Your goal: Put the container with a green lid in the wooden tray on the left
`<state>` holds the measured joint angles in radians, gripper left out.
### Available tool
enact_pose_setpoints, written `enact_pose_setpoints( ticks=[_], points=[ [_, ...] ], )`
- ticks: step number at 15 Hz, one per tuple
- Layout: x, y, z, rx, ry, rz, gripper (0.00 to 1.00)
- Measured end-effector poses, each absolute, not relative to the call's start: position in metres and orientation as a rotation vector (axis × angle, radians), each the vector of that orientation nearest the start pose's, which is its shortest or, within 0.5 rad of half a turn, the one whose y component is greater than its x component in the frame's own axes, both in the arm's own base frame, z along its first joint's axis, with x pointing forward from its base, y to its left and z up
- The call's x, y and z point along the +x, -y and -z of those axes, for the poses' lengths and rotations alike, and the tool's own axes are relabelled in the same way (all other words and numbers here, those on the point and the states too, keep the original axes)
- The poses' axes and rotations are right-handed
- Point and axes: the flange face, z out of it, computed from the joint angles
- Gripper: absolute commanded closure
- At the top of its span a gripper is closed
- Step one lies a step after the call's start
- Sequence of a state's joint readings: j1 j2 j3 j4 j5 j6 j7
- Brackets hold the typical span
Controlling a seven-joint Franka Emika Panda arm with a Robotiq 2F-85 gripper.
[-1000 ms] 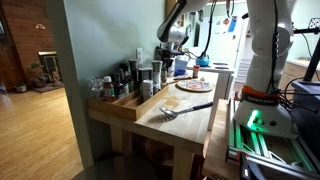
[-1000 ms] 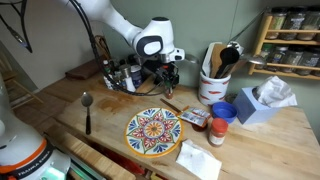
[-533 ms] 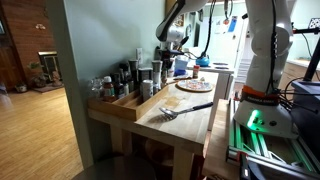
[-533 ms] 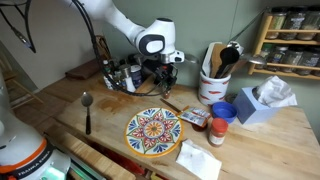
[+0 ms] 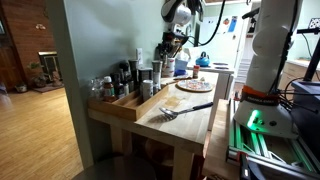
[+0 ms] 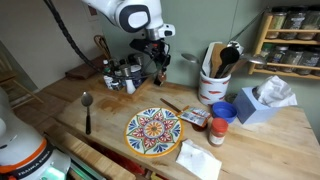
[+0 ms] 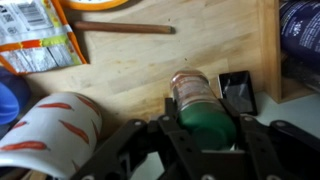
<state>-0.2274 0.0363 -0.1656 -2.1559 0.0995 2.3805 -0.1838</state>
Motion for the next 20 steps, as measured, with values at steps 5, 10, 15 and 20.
enact_pose_setpoints(
  ticks=[5, 10, 15, 20],
  points=[
    [0.489, 0.138, -0.491, -3.171, -0.117, 0.652, 0.79],
    [0.466, 0.029, -0.527, -3.131, 0.313, 0.783, 0.54],
    [0.461, -0.016, -0.511, -3.097, 0.514, 0.733, 0.54],
    [0.462, -0.014, -0.51, -3.1, 0.529, 0.73, 0.79]
  ],
)
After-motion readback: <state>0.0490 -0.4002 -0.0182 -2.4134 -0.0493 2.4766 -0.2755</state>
